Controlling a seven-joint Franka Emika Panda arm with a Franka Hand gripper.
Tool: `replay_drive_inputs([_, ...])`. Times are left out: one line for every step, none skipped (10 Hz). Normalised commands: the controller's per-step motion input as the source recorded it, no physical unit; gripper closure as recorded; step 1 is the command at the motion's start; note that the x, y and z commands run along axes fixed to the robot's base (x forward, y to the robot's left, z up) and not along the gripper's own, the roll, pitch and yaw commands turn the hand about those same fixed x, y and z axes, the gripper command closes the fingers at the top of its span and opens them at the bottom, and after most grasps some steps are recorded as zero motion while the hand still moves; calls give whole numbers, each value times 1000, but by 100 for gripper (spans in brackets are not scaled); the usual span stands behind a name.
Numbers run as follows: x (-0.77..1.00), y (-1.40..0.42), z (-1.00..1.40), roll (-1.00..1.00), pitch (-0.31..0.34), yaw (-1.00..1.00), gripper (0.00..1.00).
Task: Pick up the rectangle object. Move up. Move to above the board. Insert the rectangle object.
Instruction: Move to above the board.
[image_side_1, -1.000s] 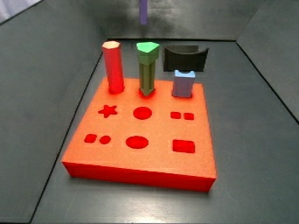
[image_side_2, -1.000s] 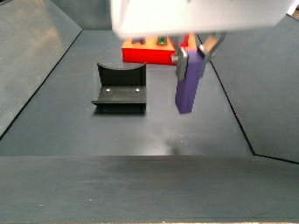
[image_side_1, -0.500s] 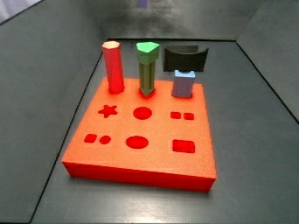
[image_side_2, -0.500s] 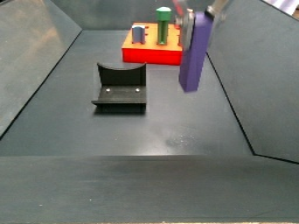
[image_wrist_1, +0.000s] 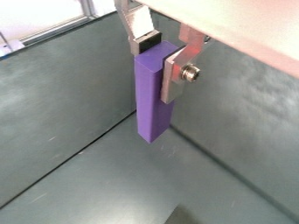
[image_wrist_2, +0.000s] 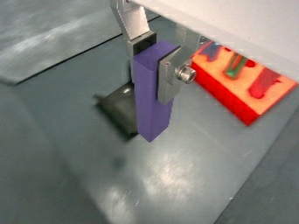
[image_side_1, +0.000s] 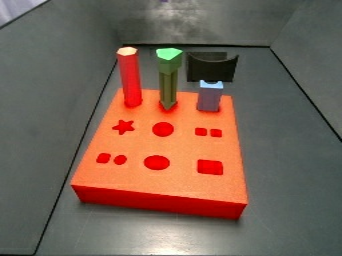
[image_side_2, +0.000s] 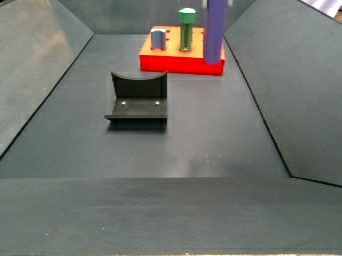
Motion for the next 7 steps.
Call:
replay_drive_inputs([35,-1000,194,61,15,-244,100])
replay_drive_inputs([36,-1000,196,62,36,-86,100])
replay_drive_inputs([36,-1000,199,52,33,-1,100])
replay_drive_inputs([34,-1000,200,41,21,5,100])
replay_drive_inputs([32,-1000,202,32,18,8,100])
replay_drive_inputs([33,-1000,204,22,19,10,100])
replay_drive_inputs([35,-1000,209,5,30,7,100])
